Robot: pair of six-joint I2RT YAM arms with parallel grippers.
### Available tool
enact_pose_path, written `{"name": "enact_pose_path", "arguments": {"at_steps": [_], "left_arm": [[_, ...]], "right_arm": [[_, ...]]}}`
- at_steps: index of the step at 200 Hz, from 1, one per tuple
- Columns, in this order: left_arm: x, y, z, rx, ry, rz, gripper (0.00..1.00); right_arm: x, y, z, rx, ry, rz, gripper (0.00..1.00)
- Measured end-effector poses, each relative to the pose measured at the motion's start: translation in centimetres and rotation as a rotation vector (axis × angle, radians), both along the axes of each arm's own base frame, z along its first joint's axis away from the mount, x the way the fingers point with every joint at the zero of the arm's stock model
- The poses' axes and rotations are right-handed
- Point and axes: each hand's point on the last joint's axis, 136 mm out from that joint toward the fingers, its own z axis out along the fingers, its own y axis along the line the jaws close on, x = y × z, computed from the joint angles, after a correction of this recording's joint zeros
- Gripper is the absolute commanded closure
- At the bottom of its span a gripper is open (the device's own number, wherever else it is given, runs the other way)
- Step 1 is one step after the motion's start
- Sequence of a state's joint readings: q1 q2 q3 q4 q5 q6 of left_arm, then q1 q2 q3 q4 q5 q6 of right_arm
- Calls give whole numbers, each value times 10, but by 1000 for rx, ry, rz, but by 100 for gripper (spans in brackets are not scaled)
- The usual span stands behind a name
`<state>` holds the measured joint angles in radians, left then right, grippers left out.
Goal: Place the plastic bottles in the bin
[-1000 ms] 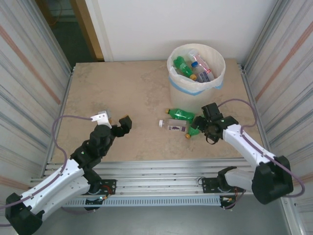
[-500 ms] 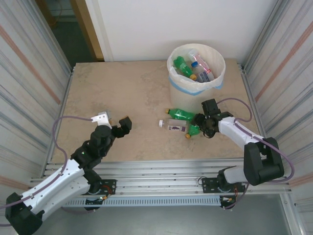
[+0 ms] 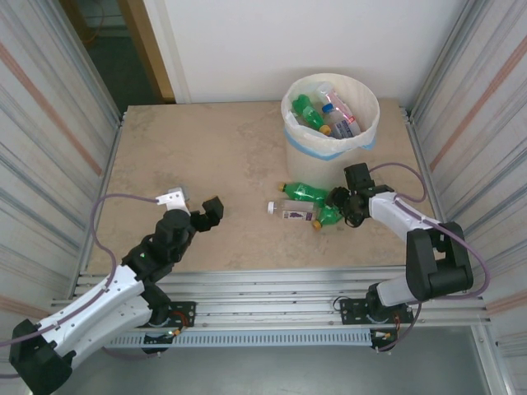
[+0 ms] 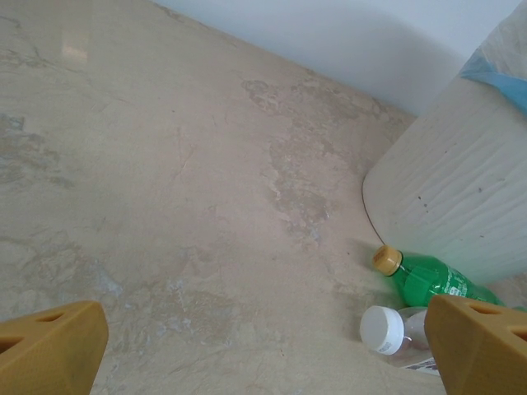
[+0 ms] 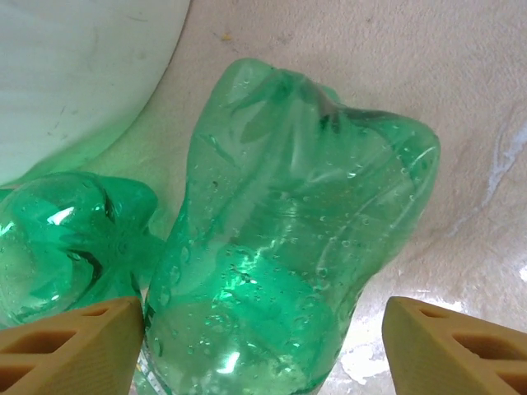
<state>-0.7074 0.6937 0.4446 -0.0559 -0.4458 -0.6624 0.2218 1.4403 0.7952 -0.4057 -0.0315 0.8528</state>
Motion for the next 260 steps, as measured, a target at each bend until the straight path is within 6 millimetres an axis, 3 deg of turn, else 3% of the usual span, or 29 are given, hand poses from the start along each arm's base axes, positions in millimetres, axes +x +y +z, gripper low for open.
{"name": "enact_pose_path", "arguments": {"at_steps": [42,70,123,156,187,260], "left_arm": [[0,0,-1,0,2,0,1],[0,0,-1,0,2,1,1],[0,0,0,-6,3,4,1],[0,0,0,-6,3,3,1],[0,0,0,-4,3,3,1],[0,0,0,9,-1,-1,1]], "right_arm": [[-2,0,-14,-9,41,1,26],[-5,-1,-21,-18,68,7,38],[-5,-2,-21,-23,67,16,50],[-11,-12,-14,-46,86,11,56],[-3,-29,24,-89,15,-2,57],[8,-76,160,-263,-251,-26,57]]}}
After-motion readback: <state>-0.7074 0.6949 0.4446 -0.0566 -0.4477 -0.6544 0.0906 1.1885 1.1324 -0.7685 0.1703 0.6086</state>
